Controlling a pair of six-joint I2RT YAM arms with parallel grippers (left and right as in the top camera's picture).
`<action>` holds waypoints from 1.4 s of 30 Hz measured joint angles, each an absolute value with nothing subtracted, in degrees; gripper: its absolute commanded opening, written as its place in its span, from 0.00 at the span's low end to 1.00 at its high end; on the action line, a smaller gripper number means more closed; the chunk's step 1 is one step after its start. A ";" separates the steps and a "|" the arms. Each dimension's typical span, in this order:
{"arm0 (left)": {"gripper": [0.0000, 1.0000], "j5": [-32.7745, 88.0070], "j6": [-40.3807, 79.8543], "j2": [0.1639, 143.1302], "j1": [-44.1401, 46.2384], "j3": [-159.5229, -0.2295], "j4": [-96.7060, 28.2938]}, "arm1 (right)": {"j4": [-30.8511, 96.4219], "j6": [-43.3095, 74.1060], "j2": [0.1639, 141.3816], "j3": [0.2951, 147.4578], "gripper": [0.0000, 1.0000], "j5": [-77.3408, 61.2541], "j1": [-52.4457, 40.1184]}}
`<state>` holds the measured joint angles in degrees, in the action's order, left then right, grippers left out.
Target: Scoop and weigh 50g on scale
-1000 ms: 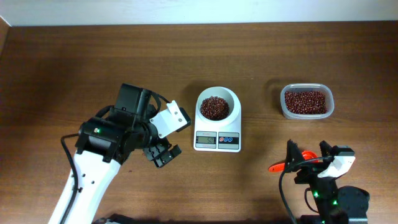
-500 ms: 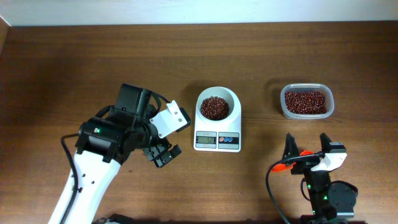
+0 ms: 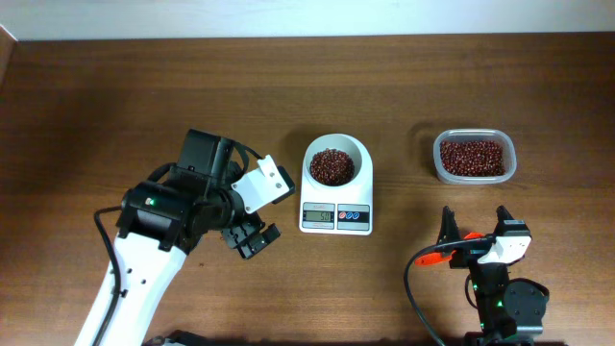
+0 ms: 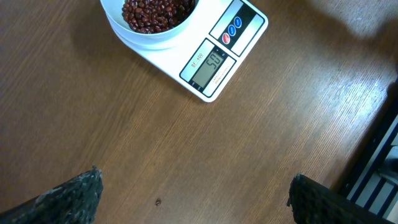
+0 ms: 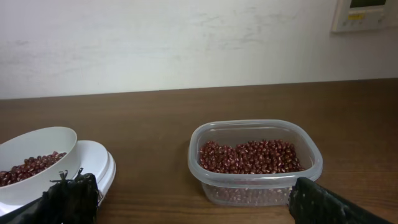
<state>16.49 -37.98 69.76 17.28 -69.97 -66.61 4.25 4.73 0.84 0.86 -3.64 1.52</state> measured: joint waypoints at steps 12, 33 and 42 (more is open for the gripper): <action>0.99 16.49 -38.00 69.76 17.28 -69.97 -66.61 | 4.25 4.47 0.84 0.86 0.99 -3.64 1.52; 0.99 15.33 -9.30 25.50 4.82 -36.86 -30.44 | 4.21 4.32 0.80 0.82 0.99 -3.09 1.52; 0.99 7.84 -1.41 3.40 -0.58 -13.65 -12.64 | 4.23 4.34 0.80 0.82 0.99 -2.98 1.52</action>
<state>7.84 -1.41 3.40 -0.58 -13.65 -12.64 4.23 4.34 0.80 0.82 -2.98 1.52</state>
